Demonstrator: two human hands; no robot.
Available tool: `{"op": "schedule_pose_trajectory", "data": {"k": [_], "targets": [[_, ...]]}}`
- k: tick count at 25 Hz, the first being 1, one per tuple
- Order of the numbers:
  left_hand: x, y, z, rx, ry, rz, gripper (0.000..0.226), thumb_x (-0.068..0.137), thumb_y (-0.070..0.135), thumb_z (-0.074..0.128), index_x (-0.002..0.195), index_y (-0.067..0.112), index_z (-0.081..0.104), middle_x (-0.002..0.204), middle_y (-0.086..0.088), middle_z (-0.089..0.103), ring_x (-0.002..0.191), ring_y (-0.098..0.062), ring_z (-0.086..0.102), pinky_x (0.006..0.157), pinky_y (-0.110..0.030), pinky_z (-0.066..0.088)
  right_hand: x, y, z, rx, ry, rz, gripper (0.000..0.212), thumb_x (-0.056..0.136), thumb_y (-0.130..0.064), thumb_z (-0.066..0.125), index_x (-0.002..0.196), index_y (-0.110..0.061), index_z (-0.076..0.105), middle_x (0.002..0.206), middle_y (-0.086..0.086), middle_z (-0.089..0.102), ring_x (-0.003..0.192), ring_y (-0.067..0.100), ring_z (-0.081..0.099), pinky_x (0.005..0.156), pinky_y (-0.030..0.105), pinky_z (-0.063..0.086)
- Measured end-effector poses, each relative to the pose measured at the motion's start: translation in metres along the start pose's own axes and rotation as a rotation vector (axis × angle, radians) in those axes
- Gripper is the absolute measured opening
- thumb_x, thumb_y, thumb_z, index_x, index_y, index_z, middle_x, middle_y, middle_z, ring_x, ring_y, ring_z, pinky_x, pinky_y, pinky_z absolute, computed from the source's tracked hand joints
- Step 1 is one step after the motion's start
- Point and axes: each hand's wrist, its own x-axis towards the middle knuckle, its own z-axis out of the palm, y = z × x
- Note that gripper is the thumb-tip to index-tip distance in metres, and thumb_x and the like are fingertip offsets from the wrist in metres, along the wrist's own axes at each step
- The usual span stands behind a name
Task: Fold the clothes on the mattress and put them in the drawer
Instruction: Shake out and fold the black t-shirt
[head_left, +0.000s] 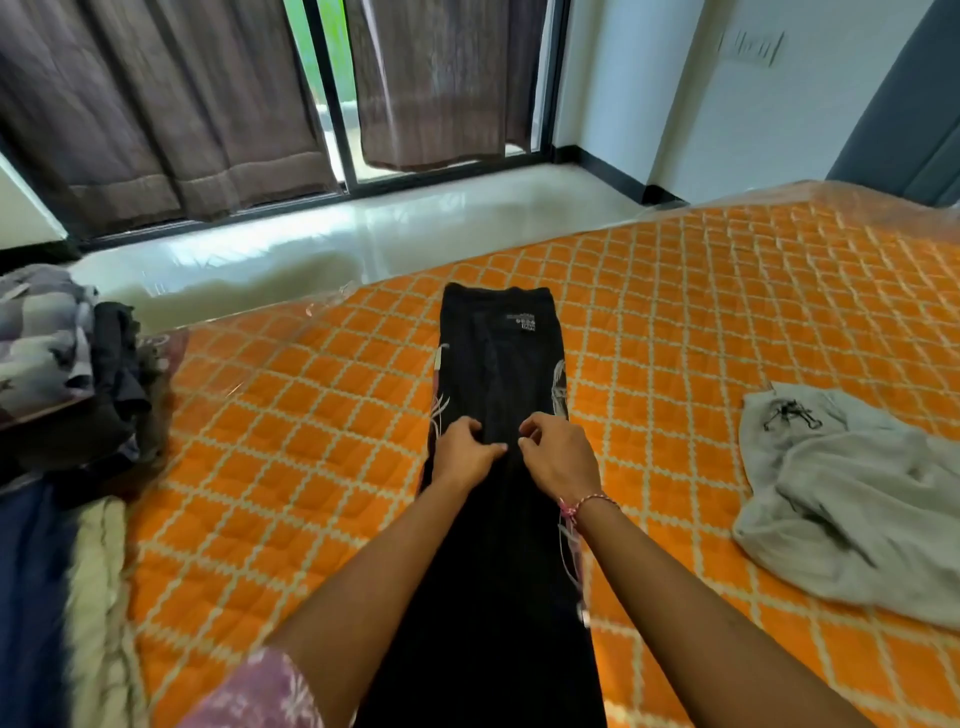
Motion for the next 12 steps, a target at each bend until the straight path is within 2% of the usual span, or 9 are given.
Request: {"op": "schedule_pose_trajectory", "data": {"k": [4,7,10,12], "targets": [[0.011,-0.006,0.000,-0.253,0.044,-0.189,0.016,0.089,0.002,0.057,0.101,0.011,0.062,0.094,0.000,0.060,0.085,-0.016,0.058,0.072,-0.026,0.045,0.065,-0.008,0.013,-0.117,0.032,-0.110,0.027,0.096,-0.018,0.049,0.119,-0.018,0.062,0.121,0.005,0.059,0.113,0.023,0.052,0.094,0.039,0.045],[0.028,-0.003,-0.007,-0.362,-0.039,-0.263,0.014,0.086,0.003,0.061,0.098,0.010,0.060,0.081,-0.005,0.059,0.067,-0.015,0.055,0.058,-0.026,0.042,0.106,-0.016,0.019,-0.347,-0.063,-0.260,0.028,0.096,-0.029,0.049,0.121,-0.030,0.063,0.128,-0.007,0.059,0.121,0.021,0.045,0.100,0.041,0.035],[0.064,0.018,-0.016,-0.483,-0.096,-0.263,0.029,0.086,0.007,0.066,0.112,0.014,0.054,0.080,-0.003,0.057,0.062,-0.009,0.052,0.051,-0.021,0.041,0.143,-0.026,0.035,-0.163,-0.144,-0.191,0.042,0.091,-0.030,0.060,0.132,-0.025,0.053,0.123,0.001,0.062,0.118,0.021,0.053,0.095,0.037,0.044],[0.090,0.026,-0.017,-0.550,-0.099,-0.213,0.041,0.085,0.001,0.065,0.122,0.008,0.050,0.078,-0.002,0.058,0.061,-0.008,0.054,0.051,-0.020,0.040,0.166,-0.033,0.048,-0.017,-0.019,-0.061,0.049,0.088,-0.033,0.064,0.131,-0.015,0.049,0.119,0.006,0.061,0.110,0.024,0.058,0.085,0.034,0.048]]}}
